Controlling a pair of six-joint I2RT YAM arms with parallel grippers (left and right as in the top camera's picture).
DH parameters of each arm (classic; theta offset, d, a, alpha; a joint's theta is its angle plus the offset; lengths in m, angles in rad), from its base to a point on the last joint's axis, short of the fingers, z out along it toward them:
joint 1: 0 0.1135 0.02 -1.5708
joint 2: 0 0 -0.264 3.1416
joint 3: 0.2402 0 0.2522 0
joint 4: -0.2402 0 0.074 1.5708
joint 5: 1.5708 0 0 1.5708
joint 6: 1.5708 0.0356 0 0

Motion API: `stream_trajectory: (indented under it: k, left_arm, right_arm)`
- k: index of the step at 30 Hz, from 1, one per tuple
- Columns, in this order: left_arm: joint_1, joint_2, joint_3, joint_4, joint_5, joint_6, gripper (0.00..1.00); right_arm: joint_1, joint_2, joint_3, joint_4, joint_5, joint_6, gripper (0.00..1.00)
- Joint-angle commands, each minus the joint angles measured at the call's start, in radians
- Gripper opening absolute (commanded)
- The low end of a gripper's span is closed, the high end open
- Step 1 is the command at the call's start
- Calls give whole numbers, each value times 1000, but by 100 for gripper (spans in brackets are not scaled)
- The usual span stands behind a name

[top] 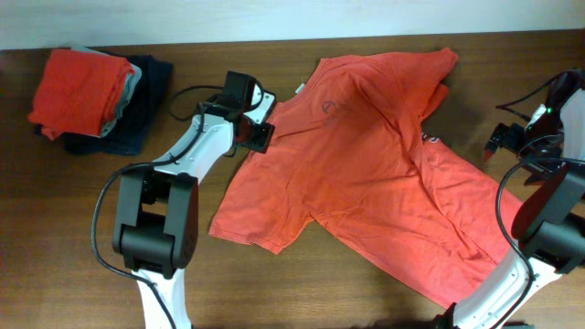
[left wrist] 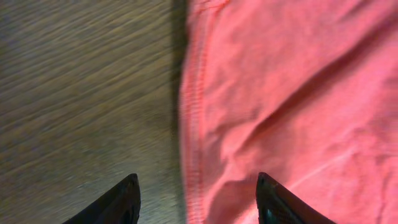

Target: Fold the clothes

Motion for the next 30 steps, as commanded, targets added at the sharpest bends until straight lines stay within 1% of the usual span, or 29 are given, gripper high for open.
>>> stream_trajectory:
  k: [1, 7, 11, 12, 14, 15, 21, 24, 26, 30]
  left_arm:
    - [-10, 31, 15, 3, 18, 5, 60]
    - [-11, 55, 15, 6, 14, 5, 59]
    - [-11, 55, 15, 11, 14, 5, 56]
    - [-11, 55, 15, 13, 14, 5, 52]
    - [-11, 58, 15, 14, 13, 5, 41]
    - [-11, 60, 15, 14, 13, 5, 38]
    - [-11, 68, 15, 2, 13, 5, 22]
    - [-11, 68, 15, -2, 13, 5, 7]
    - [-11, 68, 15, -13, 13, 5, 2]
    - [-11, 68, 15, -22, -36, 5, 1]
  right_arm:
    - [-4, 3, -2, 0, 13, 1, 98]
    - [-4, 3, -2, 0, 13, 1, 98]
    - [-4, 3, -2, 0, 13, 1, 98]
    - [-4, 3, -2, 0, 13, 1, 98]
    - [-4, 3, -2, 0, 13, 1, 99]
    - [-4, 3, -2, 0, 13, 1, 98]
    - [-4, 3, -2, 0, 13, 1, 98]
    - [-4, 3, -2, -1, 13, 1, 98]
    - [-4, 3, -2, 0, 13, 1, 98]
    - [-4, 3, -2, 0, 13, 1, 98]
